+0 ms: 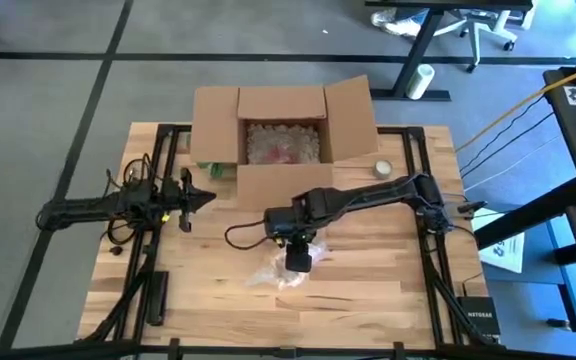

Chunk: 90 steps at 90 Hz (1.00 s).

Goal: Wrap mug
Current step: Put the wrapped yellow cup into the cardboard box

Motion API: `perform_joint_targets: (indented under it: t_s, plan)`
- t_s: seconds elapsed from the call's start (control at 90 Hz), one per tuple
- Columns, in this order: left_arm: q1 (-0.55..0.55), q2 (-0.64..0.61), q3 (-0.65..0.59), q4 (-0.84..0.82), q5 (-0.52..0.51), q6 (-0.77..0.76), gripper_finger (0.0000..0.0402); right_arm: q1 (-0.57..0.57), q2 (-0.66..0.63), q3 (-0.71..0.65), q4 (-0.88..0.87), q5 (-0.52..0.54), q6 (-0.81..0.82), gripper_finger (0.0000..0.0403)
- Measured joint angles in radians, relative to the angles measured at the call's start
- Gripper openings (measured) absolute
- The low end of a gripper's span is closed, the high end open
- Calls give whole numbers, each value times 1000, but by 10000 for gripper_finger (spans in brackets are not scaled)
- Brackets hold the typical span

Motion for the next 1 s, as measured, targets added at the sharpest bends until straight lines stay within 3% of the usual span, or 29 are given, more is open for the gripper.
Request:
perform_joint_targets:
  t_s: [0.222, 0.4, 0.711, 0.811, 0.933, 1.0]
  plan:
    - [-2, 0, 0, 0, 0, -5, 1, -1, 66, 0, 12, -3, -35, 115]
    - [-2, 0, 0, 0, 0, -5, 1, 0, 107, 0, 63, -73, -34, 115]
    - [-2, 0, 0, 0, 0, -5, 1, 7, 143, 0, 170, -71, -32, 113]
    - [-2, 0, 0, 0, 0, -5, 1, 8, 169, 2, 176, -78, -29, 88]
    - [-2, 4, 0, -1, 0, -5, 1, 7, 192, 5, 161, -77, -33, 23]
    - [-2, 4, 0, 0, 0, -5, 1, 8, 204, 5, 165, -75, -34, 15]
